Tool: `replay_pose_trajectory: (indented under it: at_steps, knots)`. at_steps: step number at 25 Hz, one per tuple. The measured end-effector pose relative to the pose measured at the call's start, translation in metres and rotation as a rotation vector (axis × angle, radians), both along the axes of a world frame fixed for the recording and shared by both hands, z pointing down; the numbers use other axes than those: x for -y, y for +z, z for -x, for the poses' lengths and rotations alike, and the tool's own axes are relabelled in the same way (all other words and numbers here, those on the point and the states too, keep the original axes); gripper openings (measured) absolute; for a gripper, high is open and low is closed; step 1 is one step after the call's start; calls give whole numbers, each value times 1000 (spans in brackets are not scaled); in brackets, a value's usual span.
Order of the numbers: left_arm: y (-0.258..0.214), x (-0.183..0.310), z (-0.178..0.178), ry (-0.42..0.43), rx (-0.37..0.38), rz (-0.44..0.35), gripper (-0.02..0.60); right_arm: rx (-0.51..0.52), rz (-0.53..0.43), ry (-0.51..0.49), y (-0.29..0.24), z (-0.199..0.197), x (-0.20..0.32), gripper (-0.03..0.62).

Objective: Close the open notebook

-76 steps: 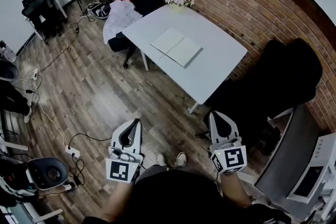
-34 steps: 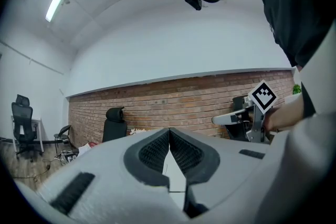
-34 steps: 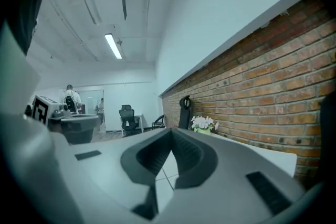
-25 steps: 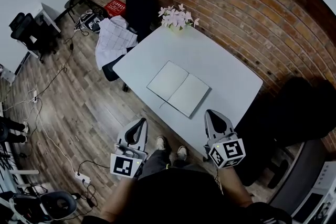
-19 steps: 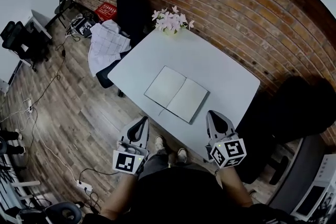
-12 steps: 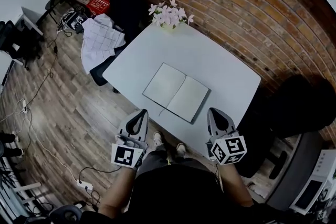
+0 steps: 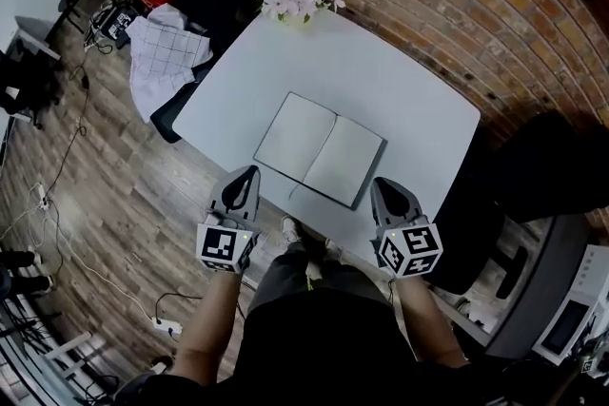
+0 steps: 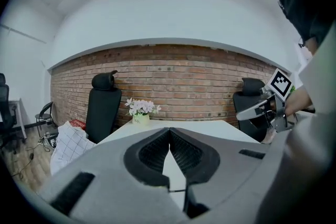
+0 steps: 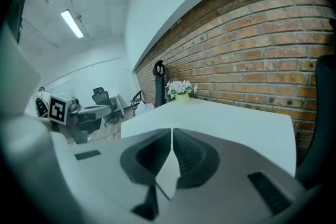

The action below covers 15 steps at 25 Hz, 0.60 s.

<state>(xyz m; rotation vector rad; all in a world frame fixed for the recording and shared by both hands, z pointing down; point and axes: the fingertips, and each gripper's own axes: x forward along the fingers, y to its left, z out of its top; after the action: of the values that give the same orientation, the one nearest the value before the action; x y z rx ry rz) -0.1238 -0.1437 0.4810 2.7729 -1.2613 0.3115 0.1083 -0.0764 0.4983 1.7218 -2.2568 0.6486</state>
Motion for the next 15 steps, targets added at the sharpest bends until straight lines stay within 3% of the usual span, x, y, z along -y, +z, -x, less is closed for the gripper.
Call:
replay_pose_trajectory:
  at_steps: [8, 15]
  knots:
    - [59, 60, 5, 34, 95, 89, 25, -20, 88, 44, 46, -5, 13, 17]
    - [106, 85, -2, 55, 104, 189, 25, -24, 131, 58, 74, -3, 19, 27]
